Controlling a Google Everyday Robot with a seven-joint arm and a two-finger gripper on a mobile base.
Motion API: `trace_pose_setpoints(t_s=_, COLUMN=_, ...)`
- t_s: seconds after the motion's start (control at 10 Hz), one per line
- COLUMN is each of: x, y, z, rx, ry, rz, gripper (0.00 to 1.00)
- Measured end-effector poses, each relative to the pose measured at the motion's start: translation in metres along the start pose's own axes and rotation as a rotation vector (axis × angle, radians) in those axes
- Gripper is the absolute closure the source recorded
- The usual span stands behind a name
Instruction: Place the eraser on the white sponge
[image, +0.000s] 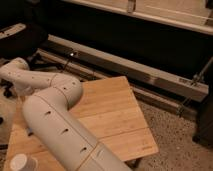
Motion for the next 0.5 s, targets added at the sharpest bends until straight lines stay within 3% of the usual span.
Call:
trace_pose_setpoints(t_s=0.3, x=-0.0016, y=-0.0009, z=0.0076, rx=-0.025, ry=-0.001, rz=-0.031, gripper=0.35)
trace_pose_setpoints(t_s=0.5, x=-0.0040, y=-0.0052, z=0.0101, rx=-0.012, ry=-0.011, rz=-0.055, gripper=0.35)
